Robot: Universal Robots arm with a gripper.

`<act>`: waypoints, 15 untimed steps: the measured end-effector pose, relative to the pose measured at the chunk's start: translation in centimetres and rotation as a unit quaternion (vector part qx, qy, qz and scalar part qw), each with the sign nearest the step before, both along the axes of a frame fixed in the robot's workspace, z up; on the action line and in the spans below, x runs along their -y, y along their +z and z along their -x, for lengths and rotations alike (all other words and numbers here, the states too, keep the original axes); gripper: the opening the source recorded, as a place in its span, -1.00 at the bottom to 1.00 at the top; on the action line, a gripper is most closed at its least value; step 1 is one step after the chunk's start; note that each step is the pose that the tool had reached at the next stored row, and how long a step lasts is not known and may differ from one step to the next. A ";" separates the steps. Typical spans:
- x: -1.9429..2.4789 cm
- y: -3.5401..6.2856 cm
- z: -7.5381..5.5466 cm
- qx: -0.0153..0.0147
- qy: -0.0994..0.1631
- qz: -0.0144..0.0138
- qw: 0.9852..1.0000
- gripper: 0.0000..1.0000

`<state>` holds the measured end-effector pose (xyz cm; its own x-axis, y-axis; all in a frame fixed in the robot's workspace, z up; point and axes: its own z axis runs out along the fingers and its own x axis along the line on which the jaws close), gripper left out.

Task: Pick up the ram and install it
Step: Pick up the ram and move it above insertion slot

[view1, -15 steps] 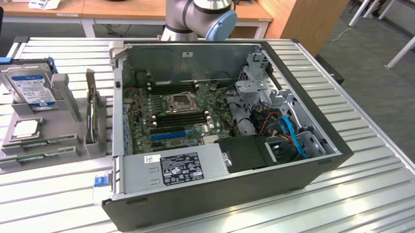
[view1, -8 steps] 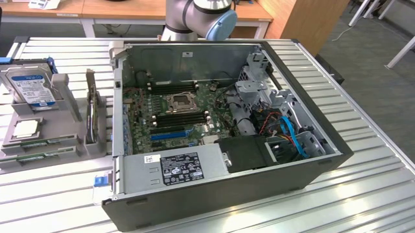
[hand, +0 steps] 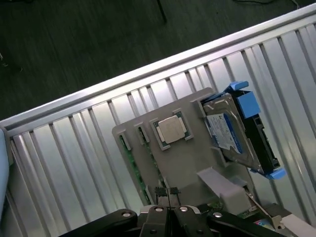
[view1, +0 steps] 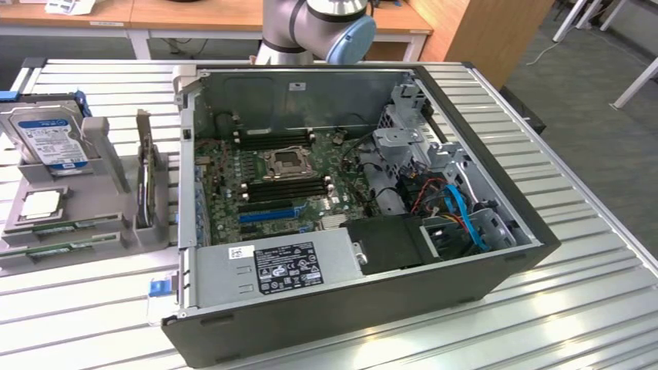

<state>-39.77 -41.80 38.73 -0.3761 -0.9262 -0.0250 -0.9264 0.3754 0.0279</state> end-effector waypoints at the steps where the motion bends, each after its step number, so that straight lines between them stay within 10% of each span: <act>1: 0.00 0.00 0.0 0.000 0.008 0.000 1.000 -0.80; 8: 0.00 0.00 0.0 0.000 0.071 0.000 0.997 -0.80; 15: 0.00 0.00 0.0 0.000 0.134 0.000 0.991 -0.80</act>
